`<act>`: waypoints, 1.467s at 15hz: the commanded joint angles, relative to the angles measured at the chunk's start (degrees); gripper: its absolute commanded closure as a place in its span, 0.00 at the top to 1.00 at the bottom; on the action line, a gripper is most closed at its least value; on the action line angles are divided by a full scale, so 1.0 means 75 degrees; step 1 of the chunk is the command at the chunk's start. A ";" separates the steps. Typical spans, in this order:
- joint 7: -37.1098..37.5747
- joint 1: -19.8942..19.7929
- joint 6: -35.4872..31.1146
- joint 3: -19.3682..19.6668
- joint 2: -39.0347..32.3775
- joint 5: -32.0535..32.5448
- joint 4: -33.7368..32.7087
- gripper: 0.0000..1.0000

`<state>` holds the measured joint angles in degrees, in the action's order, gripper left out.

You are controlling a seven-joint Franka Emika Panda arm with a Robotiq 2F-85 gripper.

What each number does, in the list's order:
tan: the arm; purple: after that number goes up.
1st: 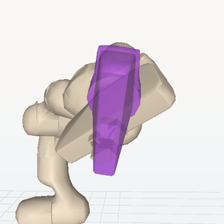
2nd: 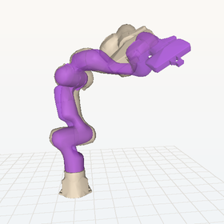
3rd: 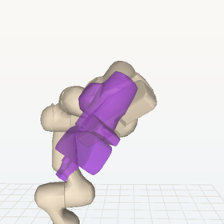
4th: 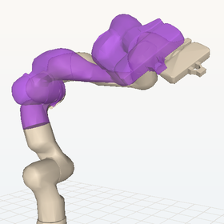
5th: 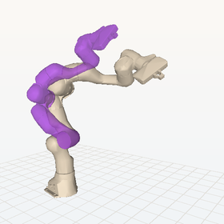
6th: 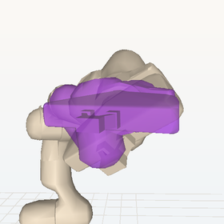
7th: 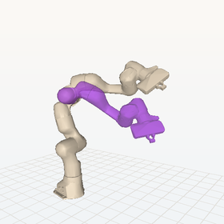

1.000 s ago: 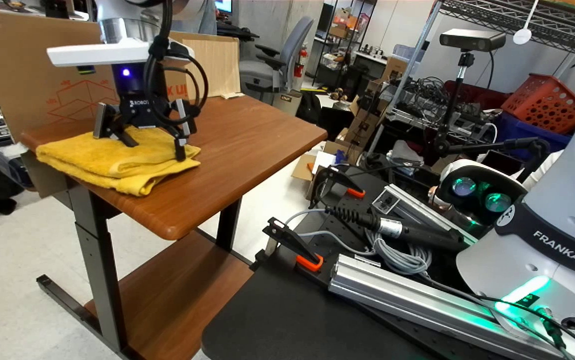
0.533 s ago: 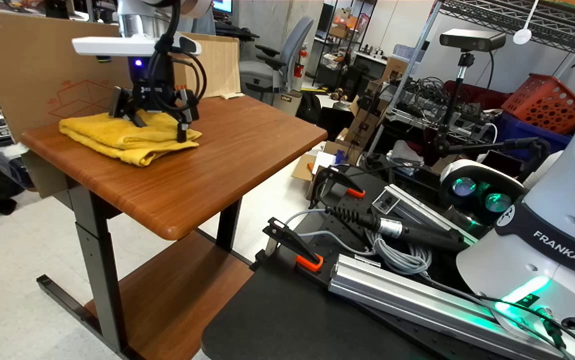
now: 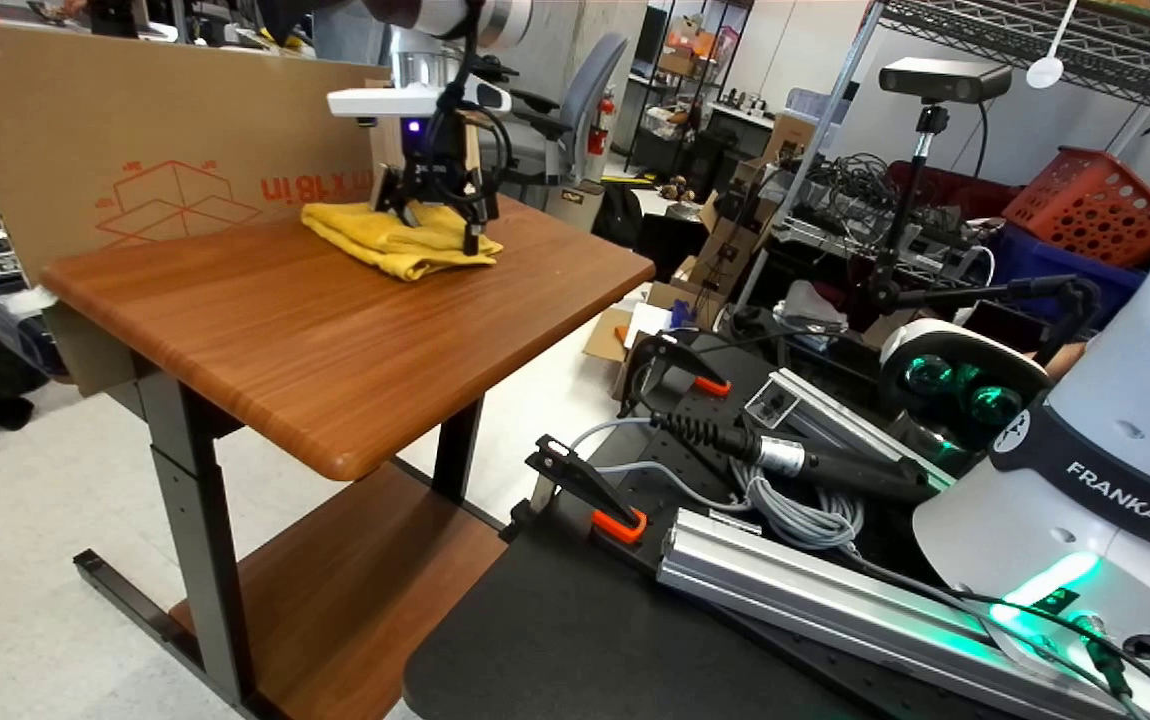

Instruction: Use the yellow towel to wipe the table

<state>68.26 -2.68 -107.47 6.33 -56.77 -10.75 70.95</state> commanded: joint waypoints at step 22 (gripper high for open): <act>-0.0350 -0.0101 -0.0292 0.0194 0.2901 -0.0176 0.3461 1.00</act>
<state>65.72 -3.56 -109.84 7.57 -34.83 -11.98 97.15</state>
